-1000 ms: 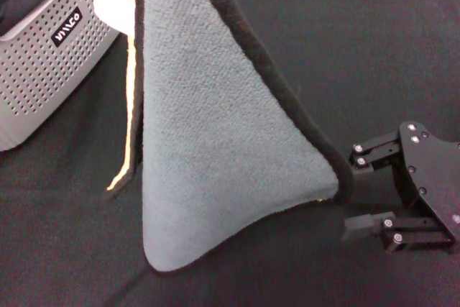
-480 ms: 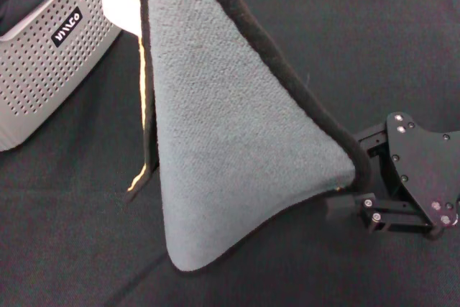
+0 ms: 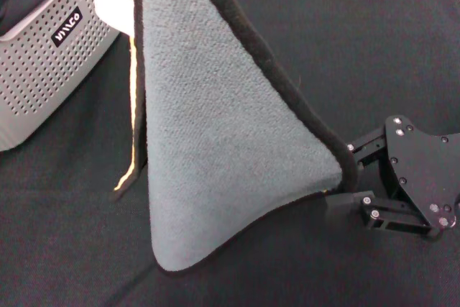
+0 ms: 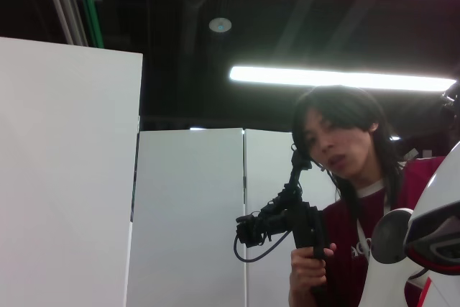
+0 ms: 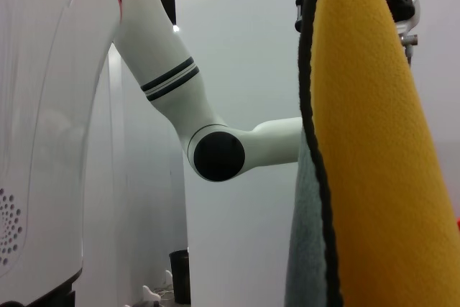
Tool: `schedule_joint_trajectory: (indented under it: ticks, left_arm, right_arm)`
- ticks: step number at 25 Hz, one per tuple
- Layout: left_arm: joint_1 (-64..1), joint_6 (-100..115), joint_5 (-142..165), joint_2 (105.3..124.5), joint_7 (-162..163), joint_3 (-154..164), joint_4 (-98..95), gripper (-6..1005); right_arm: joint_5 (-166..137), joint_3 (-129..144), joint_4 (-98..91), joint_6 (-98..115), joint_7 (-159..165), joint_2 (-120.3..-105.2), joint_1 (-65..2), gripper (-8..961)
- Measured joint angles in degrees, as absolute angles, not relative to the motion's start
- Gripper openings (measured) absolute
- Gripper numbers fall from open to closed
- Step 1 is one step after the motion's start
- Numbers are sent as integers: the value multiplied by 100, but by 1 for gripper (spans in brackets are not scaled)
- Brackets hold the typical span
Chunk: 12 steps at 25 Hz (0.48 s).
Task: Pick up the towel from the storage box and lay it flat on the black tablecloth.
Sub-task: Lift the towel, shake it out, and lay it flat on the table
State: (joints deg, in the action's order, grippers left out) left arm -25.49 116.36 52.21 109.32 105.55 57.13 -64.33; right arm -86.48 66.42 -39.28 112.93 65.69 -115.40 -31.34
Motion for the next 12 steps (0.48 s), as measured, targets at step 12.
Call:
schedule_joint_trajectory:
  ticks: [12]
  left_arm:
    - [-2524, 11636, 5221, 10933, 10555, 5713, -6433, 27]
  right_arm:
    - [-8641, 6643, -3929, 11331, 6357, -11534, -3122, 137]
